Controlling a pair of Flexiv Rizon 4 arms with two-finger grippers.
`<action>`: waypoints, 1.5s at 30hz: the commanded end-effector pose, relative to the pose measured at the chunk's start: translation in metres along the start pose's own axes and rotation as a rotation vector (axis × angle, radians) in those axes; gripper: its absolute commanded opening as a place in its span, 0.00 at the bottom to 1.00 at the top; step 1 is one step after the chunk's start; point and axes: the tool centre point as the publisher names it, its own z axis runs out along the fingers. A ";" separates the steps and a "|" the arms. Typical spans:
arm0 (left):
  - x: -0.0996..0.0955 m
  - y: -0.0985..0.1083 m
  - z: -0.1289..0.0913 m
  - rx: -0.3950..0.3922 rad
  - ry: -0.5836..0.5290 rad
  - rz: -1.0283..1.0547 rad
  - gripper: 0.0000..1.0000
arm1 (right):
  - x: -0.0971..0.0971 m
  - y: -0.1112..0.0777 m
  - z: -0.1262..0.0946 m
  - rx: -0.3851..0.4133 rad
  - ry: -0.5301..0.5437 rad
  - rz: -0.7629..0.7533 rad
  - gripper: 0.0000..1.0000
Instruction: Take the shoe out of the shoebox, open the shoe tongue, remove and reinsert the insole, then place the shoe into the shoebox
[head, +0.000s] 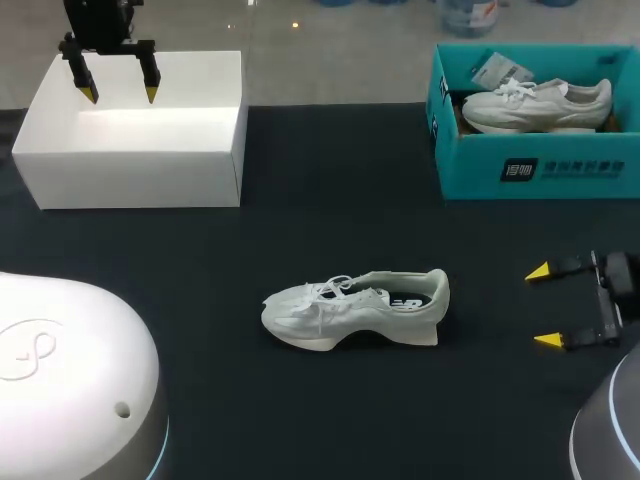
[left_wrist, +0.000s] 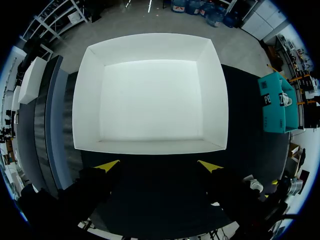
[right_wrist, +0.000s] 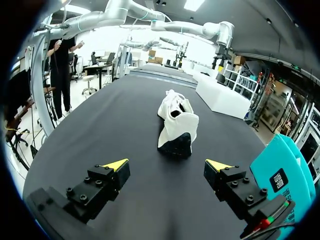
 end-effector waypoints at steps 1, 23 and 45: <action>0.000 -0.001 0.000 -0.002 0.000 0.000 1.00 | 0.000 0.001 0.001 0.004 0.000 0.001 1.00; 0.000 -0.001 0.000 -0.002 0.000 0.000 1.00 | -0.018 -0.018 0.019 -0.126 -0.020 -0.016 1.00; 0.000 -0.001 0.000 -0.002 0.000 0.000 1.00 | -0.031 -0.016 0.073 -0.198 0.042 0.009 1.00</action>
